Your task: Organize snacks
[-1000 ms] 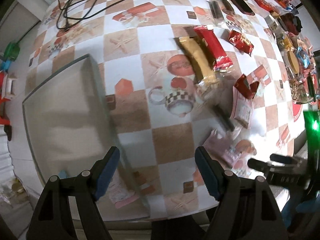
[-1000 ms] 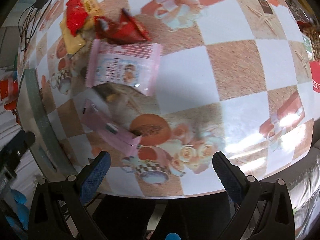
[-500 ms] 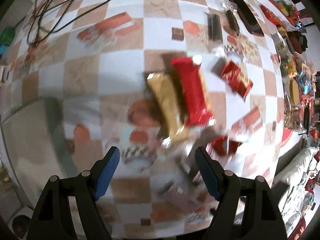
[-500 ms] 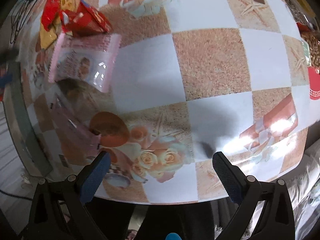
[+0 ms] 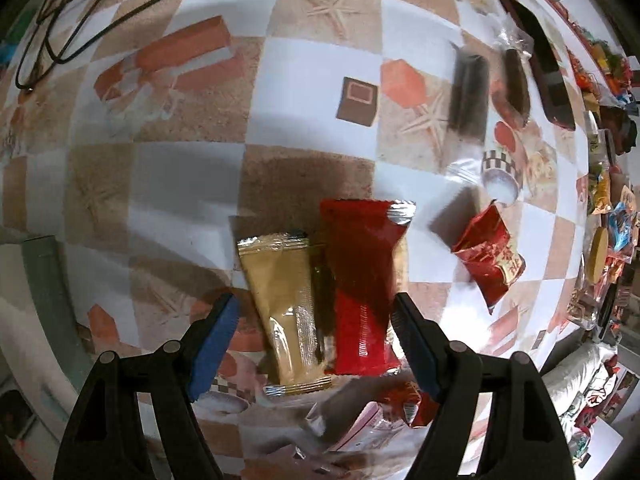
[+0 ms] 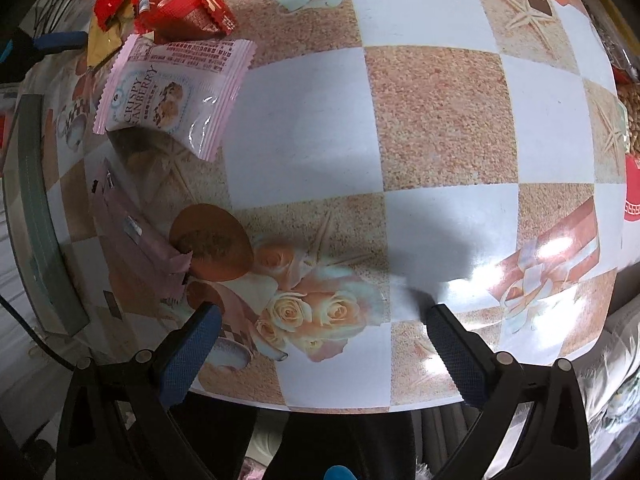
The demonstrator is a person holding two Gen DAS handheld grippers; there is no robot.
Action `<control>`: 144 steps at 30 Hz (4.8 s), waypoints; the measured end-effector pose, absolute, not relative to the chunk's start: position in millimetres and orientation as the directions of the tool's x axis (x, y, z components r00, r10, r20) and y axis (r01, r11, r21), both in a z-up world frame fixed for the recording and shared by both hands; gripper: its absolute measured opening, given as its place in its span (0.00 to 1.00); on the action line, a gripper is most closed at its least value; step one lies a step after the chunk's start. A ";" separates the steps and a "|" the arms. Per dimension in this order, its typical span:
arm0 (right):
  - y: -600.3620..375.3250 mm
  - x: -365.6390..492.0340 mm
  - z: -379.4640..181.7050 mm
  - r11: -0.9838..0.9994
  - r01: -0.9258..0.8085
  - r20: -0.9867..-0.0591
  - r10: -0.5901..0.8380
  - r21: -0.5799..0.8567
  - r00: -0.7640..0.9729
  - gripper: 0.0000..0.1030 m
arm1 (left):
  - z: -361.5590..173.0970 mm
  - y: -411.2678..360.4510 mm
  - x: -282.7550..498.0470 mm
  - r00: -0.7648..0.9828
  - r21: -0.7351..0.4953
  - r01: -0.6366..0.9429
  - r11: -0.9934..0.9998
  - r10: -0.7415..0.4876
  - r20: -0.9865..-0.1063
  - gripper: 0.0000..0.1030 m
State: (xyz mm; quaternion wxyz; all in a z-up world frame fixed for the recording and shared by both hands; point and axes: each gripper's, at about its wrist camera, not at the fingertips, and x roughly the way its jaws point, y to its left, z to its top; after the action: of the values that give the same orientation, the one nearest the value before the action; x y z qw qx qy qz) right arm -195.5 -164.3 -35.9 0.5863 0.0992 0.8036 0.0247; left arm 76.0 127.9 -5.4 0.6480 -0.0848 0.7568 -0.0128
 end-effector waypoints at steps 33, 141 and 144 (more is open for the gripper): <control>-44.5 -193.2 -69.9 0.999 0.014 -0.942 0.041 0.038 -0.334 1.00 | 13.0 112.5 -12.0 -0.134 -0.064 0.201 0.978 -0.038 -0.990 0.73; -41.5 -57.6 -34.1 0.971 0.233 -0.980 0.102 0.061 -0.169 0.40 | 0.6 138.3 -61.4 -0.063 -0.026 0.349 0.937 -0.005 -0.998 0.22; -43.7 -54.9 -30.3 0.968 0.232 -0.979 0.135 0.096 -0.156 0.40 | 8.0 141.8 -64.9 -0.083 -0.079 0.303 0.950 -0.057 -0.995 0.22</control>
State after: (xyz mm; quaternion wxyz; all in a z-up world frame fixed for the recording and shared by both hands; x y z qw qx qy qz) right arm -54.9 -43.7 -30.3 0.6384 0.1208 0.7592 -0.0380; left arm -64.9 141.8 8.0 0.6716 0.0852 0.7237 -0.1339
